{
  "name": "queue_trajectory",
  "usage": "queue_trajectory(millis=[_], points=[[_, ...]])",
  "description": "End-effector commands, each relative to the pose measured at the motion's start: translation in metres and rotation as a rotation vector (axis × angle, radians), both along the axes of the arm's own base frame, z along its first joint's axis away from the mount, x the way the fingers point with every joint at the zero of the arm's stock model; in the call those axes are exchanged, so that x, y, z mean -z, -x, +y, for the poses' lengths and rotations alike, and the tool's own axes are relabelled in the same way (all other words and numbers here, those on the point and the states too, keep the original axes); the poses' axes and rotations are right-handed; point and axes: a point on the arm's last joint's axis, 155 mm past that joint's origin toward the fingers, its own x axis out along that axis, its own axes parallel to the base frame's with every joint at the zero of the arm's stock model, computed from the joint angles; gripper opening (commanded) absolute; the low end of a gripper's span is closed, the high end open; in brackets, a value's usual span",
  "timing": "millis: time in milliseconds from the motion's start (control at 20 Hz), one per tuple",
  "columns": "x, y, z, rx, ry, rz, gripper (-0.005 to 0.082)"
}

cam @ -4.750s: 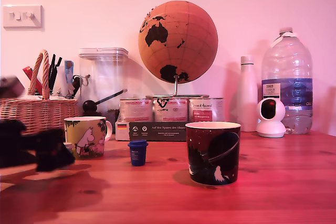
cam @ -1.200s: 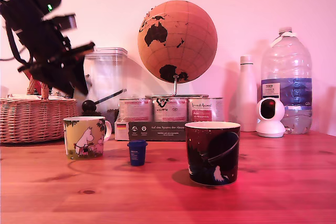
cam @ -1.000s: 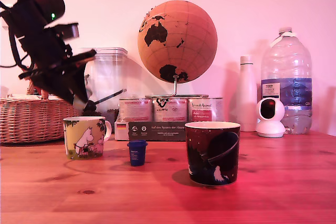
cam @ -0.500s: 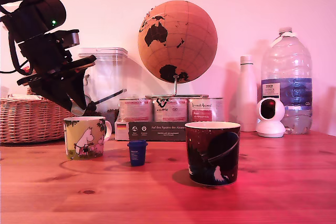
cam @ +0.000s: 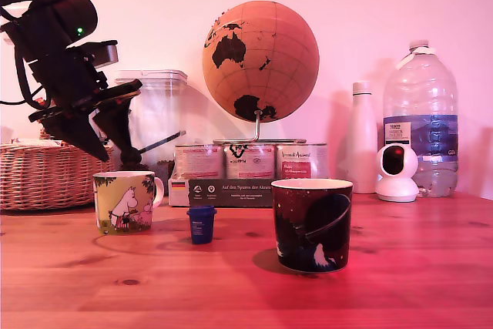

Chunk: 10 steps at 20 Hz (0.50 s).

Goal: Pick up the coffee capsules on the table and drop them inside the coffee cup

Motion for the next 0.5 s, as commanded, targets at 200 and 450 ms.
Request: queue_trajectory(millis=[200,450], points=[[-0.009,0.000,-0.006,0.021,0.018,-0.014,0.0509],[-0.052,0.007,-0.014,0.048,0.058,-0.096,0.0040]])
